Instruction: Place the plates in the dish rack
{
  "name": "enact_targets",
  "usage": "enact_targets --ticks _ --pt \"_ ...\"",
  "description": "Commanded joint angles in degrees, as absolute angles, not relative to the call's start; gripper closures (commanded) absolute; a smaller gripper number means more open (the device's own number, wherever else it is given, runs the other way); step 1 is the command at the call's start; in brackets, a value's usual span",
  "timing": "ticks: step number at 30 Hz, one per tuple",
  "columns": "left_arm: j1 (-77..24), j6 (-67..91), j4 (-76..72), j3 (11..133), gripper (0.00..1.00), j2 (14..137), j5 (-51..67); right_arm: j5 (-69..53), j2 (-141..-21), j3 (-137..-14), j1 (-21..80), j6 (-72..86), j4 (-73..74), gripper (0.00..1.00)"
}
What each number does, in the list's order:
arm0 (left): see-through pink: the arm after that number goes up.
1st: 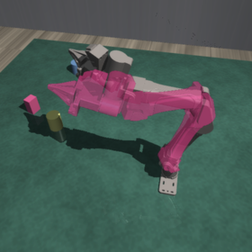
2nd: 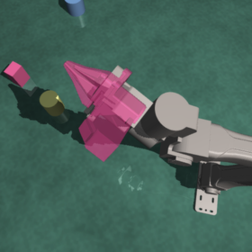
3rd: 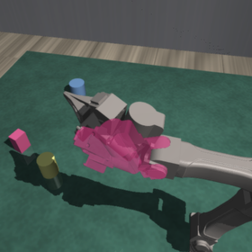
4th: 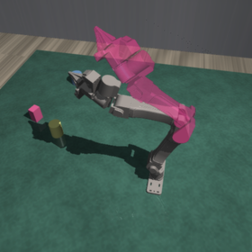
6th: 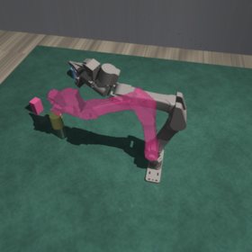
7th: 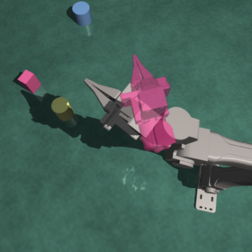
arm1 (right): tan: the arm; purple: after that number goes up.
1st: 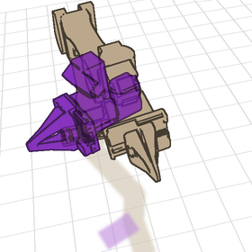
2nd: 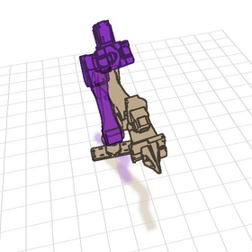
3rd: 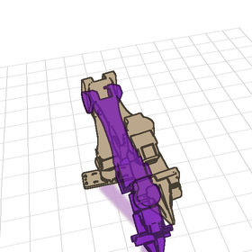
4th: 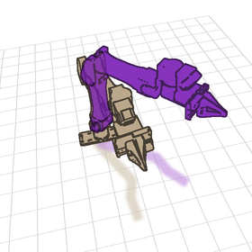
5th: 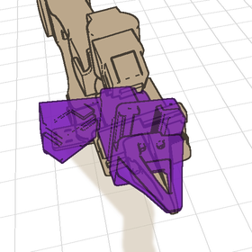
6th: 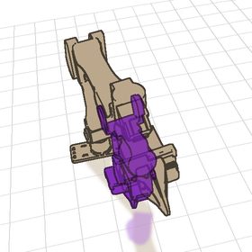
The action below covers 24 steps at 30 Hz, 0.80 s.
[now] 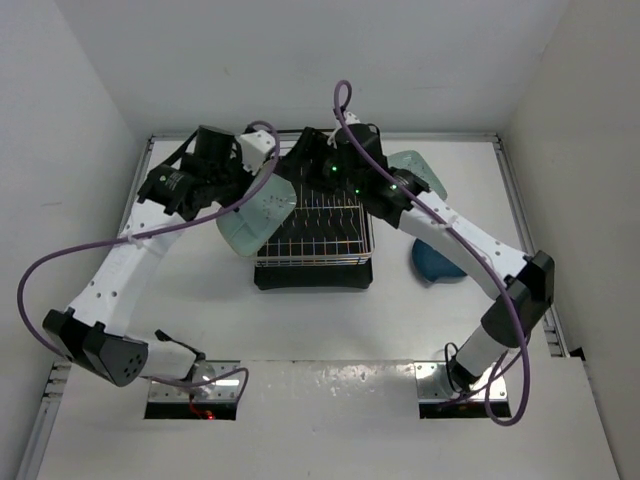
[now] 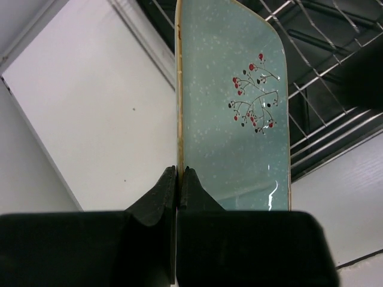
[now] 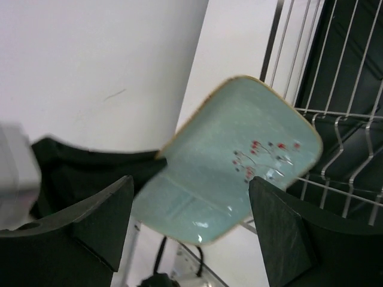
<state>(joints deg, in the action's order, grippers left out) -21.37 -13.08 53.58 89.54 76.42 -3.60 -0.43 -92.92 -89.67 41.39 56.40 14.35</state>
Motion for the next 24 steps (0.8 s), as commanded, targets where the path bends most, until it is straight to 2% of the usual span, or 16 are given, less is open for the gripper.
enact_targets --ticks 1,8,16,19,20,22,23,24 --pt "-24.8 -14.2 47.8 91.4 1.00 74.5 -8.3 2.7 -95.7 -91.5 42.2 64.8 10.0 0.23" --pt "-34.4 -16.8 46.2 90.4 1.00 75.6 -18.7 1.3 -100.3 -93.8 43.1 71.6 12.3 0.23" --pt "-43.2 -20.6 43.7 87.9 1.00 76.1 -25.0 0.3 -100.2 -87.1 42.3 78.7 7.9 0.23" --pt "-46.2 -21.3 42.1 86.4 1.00 76.6 -27.9 -1.8 -100.5 -86.7 42.4 79.2 7.6 0.31" --pt "-47.4 -22.0 41.5 85.8 1.00 76.6 -29.2 -1.9 -100.3 -86.1 42.3 79.4 7.6 0.40" --pt "-48.2 -22.5 41.0 85.8 1.00 76.6 -29.7 -2.4 -99.8 -83.9 42.2 80.4 6.3 0.50" --pt "-48.9 -22.5 41.0 85.8 1.00 77.2 -30.4 -2.4 -99.5 -83.2 42.3 80.7 5.7 0.60" --pt "-49.0 -22.5 41.0 85.8 1.00 77.2 -30.4 -2.4 -99.3 -81.2 42.2 81.1 4.5 0.66"
